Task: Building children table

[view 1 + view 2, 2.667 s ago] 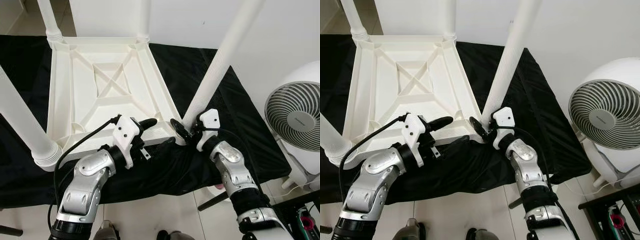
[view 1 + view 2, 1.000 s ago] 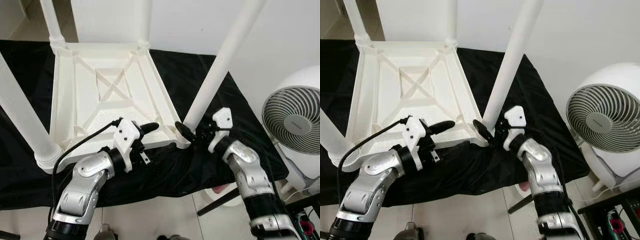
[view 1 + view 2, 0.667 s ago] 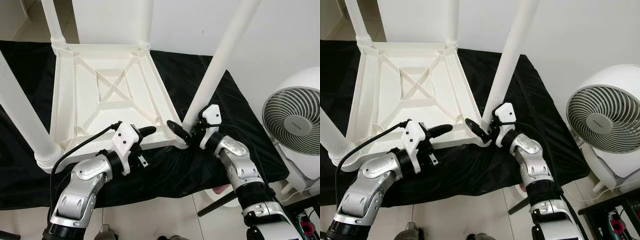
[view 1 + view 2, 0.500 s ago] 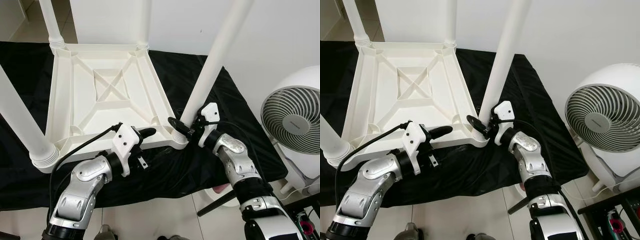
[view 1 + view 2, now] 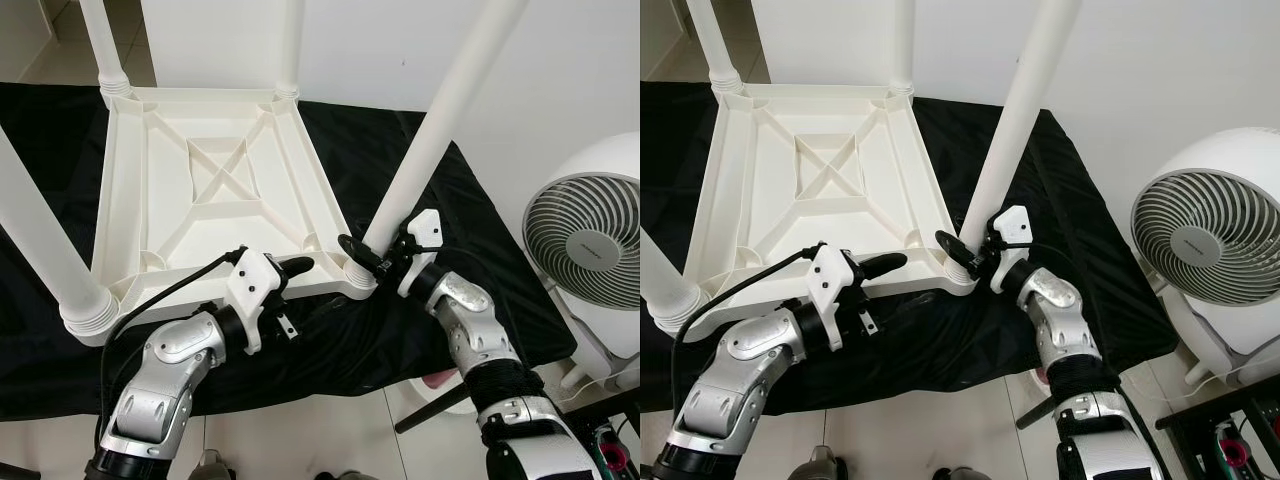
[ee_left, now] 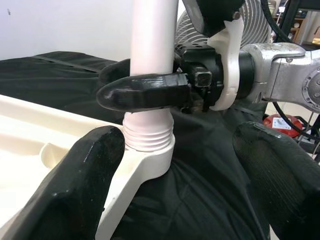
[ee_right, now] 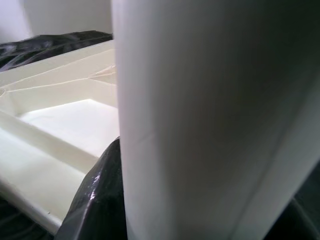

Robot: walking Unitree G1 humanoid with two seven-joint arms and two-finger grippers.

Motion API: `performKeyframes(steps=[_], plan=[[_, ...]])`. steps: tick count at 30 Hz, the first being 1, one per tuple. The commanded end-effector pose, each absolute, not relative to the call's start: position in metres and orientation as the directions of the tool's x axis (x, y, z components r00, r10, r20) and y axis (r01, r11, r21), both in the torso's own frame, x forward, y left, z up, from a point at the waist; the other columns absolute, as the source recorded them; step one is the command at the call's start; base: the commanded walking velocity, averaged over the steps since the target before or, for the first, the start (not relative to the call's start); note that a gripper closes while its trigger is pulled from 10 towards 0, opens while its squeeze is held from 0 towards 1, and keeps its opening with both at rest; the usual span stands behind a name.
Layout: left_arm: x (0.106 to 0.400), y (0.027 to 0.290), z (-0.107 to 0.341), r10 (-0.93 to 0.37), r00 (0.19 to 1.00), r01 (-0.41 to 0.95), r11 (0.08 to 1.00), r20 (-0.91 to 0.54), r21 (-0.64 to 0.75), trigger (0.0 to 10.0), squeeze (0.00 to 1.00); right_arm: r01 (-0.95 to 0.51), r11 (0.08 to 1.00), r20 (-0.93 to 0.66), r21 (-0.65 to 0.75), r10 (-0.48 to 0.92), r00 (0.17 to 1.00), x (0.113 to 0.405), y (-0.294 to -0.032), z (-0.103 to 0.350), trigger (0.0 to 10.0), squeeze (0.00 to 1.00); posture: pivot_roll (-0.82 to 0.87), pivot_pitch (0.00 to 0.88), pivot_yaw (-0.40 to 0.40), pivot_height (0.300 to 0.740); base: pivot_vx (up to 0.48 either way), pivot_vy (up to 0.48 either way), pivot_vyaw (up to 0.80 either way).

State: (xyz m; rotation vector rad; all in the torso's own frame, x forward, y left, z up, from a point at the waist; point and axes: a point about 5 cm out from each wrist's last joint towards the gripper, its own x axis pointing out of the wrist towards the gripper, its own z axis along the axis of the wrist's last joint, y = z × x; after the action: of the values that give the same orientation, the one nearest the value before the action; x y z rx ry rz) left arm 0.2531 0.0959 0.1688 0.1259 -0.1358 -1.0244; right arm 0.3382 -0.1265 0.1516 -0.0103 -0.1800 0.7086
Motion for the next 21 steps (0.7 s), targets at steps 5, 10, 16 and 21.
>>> performKeyframes(steps=[5,10,16,21], plan=[[0.252,0.093,0.171,-0.836,0.544,0.822,0.549,0.074,0.155,10.0,0.00,-0.436,0.899,0.091,-0.030,0.437,0.895,0.329,-0.132,0.136,10.0,0.00,0.12,0.137,-0.102,0.740,0.000,0.000,0.00],[0.252,0.093,0.171,-0.837,0.542,0.824,0.546,0.073,0.152,10.0,0.00,-0.240,0.971,0.083,0.014,0.238,0.968,0.320,-0.132,0.135,10.0,0.00,0.11,0.143,-0.101,0.740,0.000,0.000,0.00],[0.253,0.092,0.170,-0.837,0.543,0.824,0.547,0.072,0.149,10.0,0.00,0.018,0.999,0.039,0.049,-0.020,0.999,0.313,-0.135,0.133,10.0,0.00,0.11,0.145,-0.106,0.740,0.000,0.000,0.00],[0.253,0.089,0.172,-0.835,0.543,0.823,0.550,0.085,0.144,10.0,0.00,0.092,0.991,0.015,0.093,-0.093,0.996,0.309,-0.124,0.134,10.0,0.00,0.10,0.147,-0.104,0.740,0.000,0.000,0.00]])
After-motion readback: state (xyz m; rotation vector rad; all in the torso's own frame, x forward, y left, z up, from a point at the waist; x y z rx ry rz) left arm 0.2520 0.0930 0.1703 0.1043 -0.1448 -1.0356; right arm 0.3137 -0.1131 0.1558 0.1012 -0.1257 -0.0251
